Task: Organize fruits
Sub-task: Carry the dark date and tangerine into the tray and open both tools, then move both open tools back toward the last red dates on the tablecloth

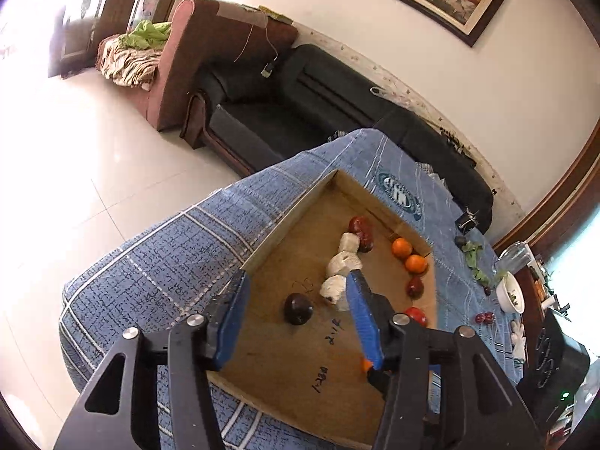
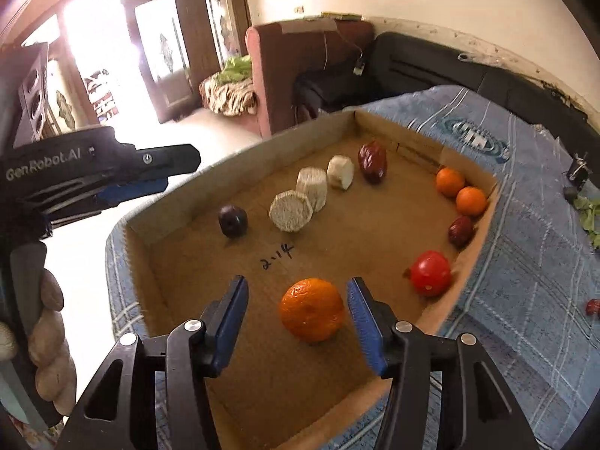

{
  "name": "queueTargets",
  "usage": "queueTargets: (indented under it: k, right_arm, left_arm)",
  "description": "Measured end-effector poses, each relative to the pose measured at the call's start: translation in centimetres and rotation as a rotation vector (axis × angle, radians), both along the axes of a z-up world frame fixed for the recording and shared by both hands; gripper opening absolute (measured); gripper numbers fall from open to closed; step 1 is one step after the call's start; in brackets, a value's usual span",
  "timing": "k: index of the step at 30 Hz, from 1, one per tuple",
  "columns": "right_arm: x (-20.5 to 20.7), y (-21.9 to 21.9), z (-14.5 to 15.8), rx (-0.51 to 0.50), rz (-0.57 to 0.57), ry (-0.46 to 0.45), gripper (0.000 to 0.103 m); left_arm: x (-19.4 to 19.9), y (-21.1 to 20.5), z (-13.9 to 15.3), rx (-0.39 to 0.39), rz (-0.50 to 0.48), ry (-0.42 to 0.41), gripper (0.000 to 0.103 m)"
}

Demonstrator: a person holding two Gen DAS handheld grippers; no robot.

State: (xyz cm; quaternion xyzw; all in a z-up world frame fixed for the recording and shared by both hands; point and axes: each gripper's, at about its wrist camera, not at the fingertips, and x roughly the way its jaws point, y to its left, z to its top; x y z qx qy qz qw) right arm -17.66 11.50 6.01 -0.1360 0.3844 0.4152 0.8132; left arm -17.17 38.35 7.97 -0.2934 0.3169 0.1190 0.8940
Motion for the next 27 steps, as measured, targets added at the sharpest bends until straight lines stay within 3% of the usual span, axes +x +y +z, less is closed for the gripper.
queueTargets:
  k: [3, 5, 19, 27]
  right_arm:
    - [-0.2, -1.7, 1.2, 0.037, -0.038, -0.014, 0.071]
    - [-0.2, -3.1, 1.8, 0.052, -0.071, -0.019, 0.071]
    - [3.2, -16.9, 3.2, 0.097, -0.360, -0.010, 0.074]
    - [5.8, -25.3, 4.8, 0.128, -0.513, -0.029, 0.073]
  left_arm:
    - [-0.5, -1.1, 1.2, 0.029, -0.021, -0.020, 0.061]
    - [-0.7, -1.9, 1.8, 0.055, -0.034, -0.030, 0.069]
    - [1.2, -11.6, 4.2, 0.165, -0.254, -0.035, 0.069]
    - [4.1, -18.3, 6.9, 0.224, -0.400, -0.069, 0.073]
